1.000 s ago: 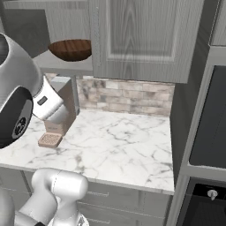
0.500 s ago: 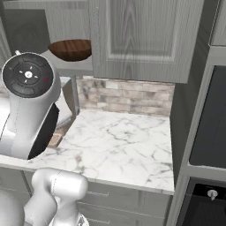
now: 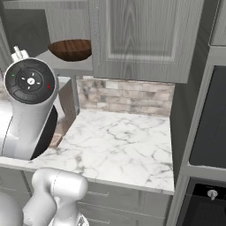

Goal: Move the bowls from the cabinet to the plates on the dining table.

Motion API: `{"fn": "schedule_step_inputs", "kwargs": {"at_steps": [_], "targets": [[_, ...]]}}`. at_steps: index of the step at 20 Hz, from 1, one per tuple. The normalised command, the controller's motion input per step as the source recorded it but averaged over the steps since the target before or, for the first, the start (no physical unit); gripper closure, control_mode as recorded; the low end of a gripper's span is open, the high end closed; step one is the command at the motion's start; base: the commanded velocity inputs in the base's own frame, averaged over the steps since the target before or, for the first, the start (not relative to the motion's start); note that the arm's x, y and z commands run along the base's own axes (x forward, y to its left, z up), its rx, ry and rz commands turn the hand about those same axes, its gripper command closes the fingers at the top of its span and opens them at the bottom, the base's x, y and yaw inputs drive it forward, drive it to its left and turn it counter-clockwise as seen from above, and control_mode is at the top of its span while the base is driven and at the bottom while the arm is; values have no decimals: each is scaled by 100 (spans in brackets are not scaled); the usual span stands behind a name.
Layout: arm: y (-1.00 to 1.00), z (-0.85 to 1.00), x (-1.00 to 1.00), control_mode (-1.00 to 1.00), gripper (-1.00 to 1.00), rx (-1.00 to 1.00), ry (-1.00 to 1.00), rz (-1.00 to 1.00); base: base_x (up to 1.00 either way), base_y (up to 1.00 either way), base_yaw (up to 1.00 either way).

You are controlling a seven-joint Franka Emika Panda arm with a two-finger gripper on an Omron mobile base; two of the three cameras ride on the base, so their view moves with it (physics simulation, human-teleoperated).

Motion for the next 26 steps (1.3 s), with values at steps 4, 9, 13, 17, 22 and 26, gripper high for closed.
{"fn": "schedule_step_inputs", "kwargs": {"at_steps": [4,9,13,17,22,26], "targets": [[27,23,0,-100,-100,1,0,0,0,0,0],[17,5,17,-100,-100,0,4,0,0,0,0],[21,0,31,-100,-100,2,4,2,0,0,0],[23,0,20,-100,-100,5,1,6,0,0,0],[21,0,20,-100,-100,8,0,7,0,0,0],[4,-3,38,-100,-100,8,0,6,0,0,0]]}}
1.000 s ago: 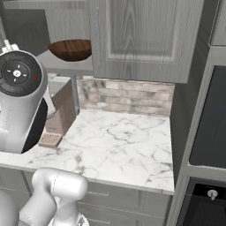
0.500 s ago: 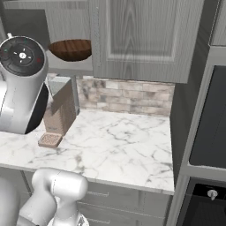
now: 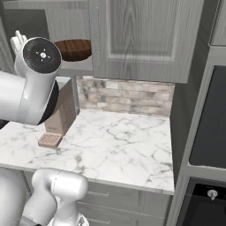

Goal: Move the bowls from the cabinet to the plates on the dining table.

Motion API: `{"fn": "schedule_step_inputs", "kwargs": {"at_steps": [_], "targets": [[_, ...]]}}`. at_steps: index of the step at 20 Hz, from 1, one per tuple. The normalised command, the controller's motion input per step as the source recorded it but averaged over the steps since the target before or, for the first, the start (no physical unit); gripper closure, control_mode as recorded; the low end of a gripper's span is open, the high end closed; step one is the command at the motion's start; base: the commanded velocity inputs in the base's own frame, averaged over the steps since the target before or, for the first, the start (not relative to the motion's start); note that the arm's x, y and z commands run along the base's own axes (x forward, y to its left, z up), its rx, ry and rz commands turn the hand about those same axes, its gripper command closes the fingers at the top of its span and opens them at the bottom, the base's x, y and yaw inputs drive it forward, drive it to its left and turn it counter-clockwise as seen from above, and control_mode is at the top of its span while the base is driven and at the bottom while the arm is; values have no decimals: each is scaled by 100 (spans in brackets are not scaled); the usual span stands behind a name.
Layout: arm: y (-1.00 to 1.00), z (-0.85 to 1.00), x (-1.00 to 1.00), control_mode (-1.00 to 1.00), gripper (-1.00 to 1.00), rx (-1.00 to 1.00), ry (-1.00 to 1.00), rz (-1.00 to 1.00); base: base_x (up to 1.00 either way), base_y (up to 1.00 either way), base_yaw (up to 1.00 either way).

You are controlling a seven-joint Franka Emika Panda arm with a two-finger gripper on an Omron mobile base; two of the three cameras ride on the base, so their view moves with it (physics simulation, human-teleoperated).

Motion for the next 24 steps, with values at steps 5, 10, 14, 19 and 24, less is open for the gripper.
{"fn": "schedule_step_inputs", "kwargs": {"at_steps": [5,10,14,19,24], "targets": [[10,0,29,-100,-100,8,0,9,0,0,0],[22,0,14,-100,-100,4,4,13,0,0,0],[23,0,1,-100,-100,1,3,16,0,0,0],[14,0,8,-100,-100,1,1,17,0,0,0],[14,0,7,-100,-100,2,1,17,0,0,0]]}}
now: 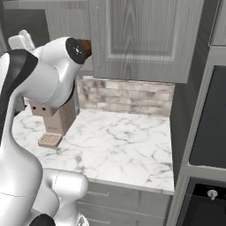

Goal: Move the bowls from the cabinet to the plates on the dining table.

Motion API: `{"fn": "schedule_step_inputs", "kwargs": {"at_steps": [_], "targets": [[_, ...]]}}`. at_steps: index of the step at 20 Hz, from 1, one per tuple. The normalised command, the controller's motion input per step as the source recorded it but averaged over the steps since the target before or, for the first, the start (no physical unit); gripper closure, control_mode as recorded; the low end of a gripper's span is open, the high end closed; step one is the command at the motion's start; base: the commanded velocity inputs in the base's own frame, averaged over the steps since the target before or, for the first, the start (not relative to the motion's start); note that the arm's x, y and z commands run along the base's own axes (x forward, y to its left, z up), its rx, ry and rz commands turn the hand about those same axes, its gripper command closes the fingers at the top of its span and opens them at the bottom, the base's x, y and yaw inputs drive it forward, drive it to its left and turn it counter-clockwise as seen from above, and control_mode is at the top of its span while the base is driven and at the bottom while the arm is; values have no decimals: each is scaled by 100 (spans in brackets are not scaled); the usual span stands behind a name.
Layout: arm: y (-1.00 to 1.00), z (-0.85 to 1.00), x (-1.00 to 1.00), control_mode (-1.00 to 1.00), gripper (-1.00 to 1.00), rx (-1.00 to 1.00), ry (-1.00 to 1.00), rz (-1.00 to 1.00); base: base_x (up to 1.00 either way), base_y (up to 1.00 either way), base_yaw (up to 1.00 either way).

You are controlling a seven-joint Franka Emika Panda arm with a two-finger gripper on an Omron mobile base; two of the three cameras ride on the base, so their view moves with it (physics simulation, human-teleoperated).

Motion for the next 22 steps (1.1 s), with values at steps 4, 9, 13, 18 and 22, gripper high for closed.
{"fn": "schedule_step_inputs", "kwargs": {"at_steps": [4,9,13,18,22], "targets": [[20,7,-2,-100,-100,4,1,15,0,0,0],[36,8,-26,-100,-100,5,0,15,0,0,0],[47,0,-28,-100,-100,1,0,15,0,0,0],[58,-3,-33,-100,-100,0,0,10,0,0,0],[60,-7,-19,-100,-100,-1,-2,3,0,0,0]]}}
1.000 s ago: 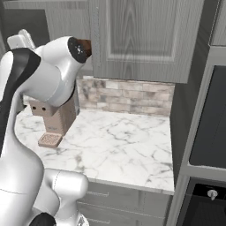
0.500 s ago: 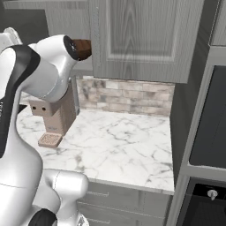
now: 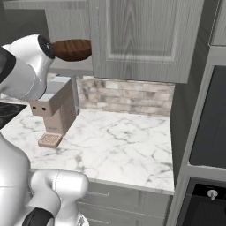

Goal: Move the bowls from the cabinet to the plates on the dining table.

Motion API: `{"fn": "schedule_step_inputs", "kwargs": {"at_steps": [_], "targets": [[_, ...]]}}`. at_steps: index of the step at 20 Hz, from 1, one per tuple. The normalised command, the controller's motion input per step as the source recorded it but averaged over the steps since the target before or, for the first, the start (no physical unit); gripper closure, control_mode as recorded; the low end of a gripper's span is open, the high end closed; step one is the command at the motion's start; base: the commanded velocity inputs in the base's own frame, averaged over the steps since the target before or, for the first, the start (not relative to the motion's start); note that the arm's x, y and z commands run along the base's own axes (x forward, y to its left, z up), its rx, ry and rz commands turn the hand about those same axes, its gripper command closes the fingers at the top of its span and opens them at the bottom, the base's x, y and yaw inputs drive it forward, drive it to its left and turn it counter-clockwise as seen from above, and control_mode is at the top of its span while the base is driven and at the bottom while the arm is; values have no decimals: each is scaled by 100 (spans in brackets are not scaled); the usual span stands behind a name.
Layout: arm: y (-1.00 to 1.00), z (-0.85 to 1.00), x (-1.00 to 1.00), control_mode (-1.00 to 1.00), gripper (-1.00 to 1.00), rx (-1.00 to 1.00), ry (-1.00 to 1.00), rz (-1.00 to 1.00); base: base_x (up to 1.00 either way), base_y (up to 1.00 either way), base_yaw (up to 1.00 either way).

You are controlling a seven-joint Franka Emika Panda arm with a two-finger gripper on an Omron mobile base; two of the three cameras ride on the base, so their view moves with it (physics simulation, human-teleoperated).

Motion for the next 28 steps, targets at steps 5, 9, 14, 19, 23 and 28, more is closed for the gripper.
{"fn": "schedule_step_inputs", "kwargs": {"at_steps": [5,9,14,19,23,28], "targets": [[56,0,-5,-100,-100,-1,-7,0,0,0,0],[58,0,0,-100,-100,-2,-1,0,0,0,0],[49,0,0,-100,-100,-1,0,0,0,0,0],[25,0,0,-100,-100,-1,-2,-1,0,0,0],[7,0,0,-100,-100,-1,-4,-4,0,0,0],[-3,0,-6,-100,-100,-1,-4,-9,0,0,0]]}}
